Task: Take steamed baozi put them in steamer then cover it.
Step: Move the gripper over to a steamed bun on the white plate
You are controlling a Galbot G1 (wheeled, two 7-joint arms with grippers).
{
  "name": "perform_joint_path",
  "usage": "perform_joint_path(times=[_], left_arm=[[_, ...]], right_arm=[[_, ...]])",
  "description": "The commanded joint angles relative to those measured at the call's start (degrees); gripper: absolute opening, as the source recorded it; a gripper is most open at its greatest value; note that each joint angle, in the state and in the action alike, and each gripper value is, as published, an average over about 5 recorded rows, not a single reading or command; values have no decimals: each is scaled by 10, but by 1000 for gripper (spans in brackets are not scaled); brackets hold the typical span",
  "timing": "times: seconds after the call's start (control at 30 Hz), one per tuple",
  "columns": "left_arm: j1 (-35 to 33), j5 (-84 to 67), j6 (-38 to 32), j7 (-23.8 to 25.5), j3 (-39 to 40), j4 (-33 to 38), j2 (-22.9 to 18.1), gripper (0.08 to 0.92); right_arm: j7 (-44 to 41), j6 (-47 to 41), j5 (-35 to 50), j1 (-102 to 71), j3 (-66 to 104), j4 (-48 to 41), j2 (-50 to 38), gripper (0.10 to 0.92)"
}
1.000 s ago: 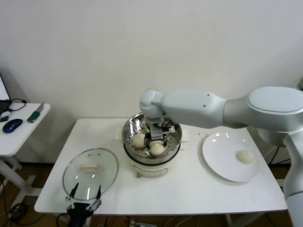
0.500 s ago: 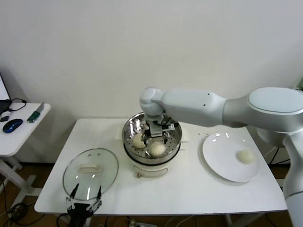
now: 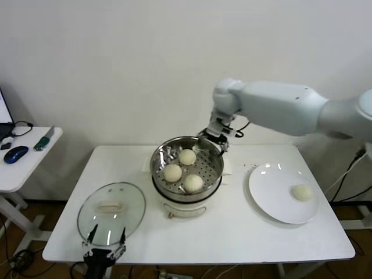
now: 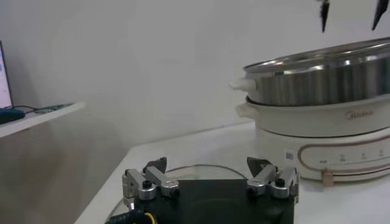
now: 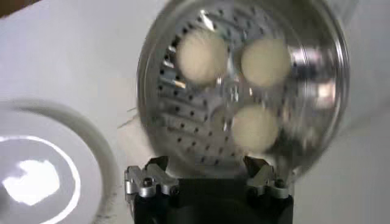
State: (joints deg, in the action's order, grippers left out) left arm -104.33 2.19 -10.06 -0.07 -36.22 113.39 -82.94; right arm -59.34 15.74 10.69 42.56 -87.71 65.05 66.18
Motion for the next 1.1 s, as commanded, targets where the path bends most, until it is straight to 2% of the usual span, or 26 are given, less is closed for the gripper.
perform_joint_path(times=[0.03, 0.23, 0.4, 0.73, 1.1], left_arm=[[6, 2, 4, 1, 5, 2, 2, 823], [14, 6, 13, 2, 6, 7, 2, 823], [13, 0, 22, 1, 6, 14, 0, 823], [14, 1, 35, 0, 5, 22, -7, 823], [13, 4, 37, -1, 5, 16, -10, 823]], right_arm=[[17, -293, 119, -19, 23, 17, -214, 823], [-25, -296, 12, -149, 113, 8, -313, 823], [-41, -252, -83, -275, 238, -44, -340, 823], [-61, -158, -188, -402, 378, -189, -290, 823], [-64, -125, -228, -421, 426, -282, -220, 823]])
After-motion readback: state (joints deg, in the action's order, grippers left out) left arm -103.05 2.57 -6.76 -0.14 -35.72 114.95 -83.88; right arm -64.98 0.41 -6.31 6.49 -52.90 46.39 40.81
